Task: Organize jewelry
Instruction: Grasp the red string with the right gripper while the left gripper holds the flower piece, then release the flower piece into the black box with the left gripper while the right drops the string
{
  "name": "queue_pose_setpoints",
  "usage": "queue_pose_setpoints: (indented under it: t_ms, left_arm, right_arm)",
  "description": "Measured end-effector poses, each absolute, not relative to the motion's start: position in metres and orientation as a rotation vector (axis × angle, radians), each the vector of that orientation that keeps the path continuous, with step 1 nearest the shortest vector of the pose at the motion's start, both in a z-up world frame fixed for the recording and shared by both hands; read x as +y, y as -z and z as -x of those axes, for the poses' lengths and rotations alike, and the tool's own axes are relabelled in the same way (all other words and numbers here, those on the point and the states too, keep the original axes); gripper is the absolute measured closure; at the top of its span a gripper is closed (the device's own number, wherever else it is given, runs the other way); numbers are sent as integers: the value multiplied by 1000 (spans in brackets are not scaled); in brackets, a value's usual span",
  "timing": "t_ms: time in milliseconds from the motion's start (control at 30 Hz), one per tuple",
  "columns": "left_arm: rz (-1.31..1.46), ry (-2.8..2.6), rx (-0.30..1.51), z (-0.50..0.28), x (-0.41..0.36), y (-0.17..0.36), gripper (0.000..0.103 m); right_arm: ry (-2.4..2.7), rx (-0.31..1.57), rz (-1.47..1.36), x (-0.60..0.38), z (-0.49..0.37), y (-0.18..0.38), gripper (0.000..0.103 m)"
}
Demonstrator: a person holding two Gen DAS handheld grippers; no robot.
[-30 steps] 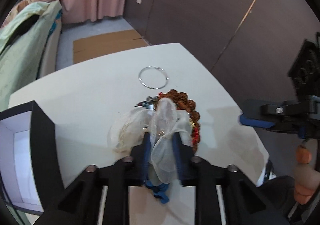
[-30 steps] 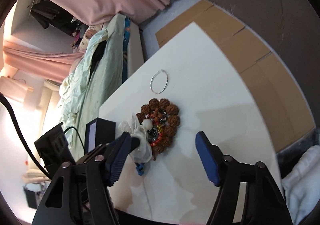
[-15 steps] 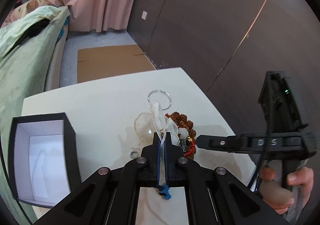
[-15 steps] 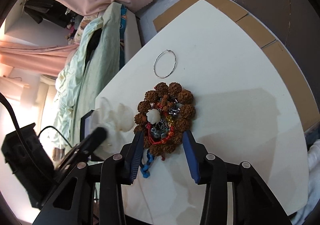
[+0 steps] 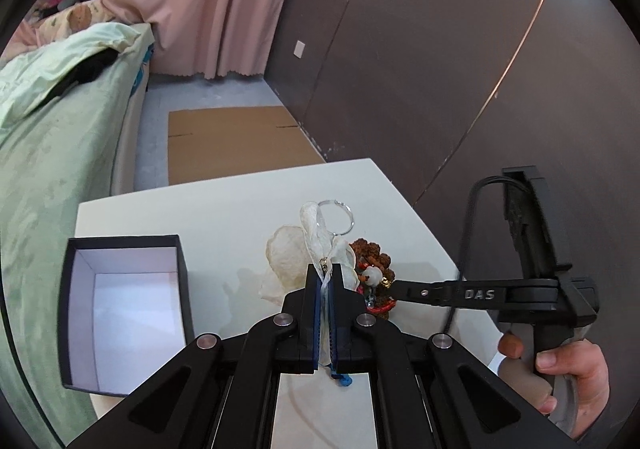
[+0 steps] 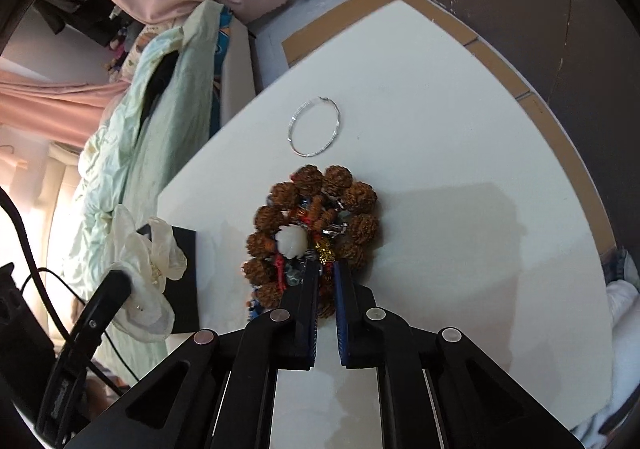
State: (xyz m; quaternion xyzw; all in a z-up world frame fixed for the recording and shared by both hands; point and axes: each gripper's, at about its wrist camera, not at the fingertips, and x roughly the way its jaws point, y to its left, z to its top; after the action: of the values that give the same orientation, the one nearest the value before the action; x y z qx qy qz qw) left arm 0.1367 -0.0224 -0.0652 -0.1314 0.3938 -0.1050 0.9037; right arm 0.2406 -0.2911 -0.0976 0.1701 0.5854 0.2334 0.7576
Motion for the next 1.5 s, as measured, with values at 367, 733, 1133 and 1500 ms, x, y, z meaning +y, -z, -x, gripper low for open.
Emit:
queue_pose_setpoints:
  t_ms: [367,733,1133,1500]
  left_arm:
    - [288,166,742,-108,-4,35,100]
    - [334,87,678,-79,36,13,100]
    - [375,1,717,-77,69,28,100]
    - [502,40,766,-95,89,47,92]
  right_arm:
    - [-597,1100,-423,-303,-212,41,94]
    - [-673,1043,-427,-269,-196,-9,94]
    - [-760,999,-303,-202,-180,-51,94]
    - [-846,981,-287,-155,-179,-59,94]
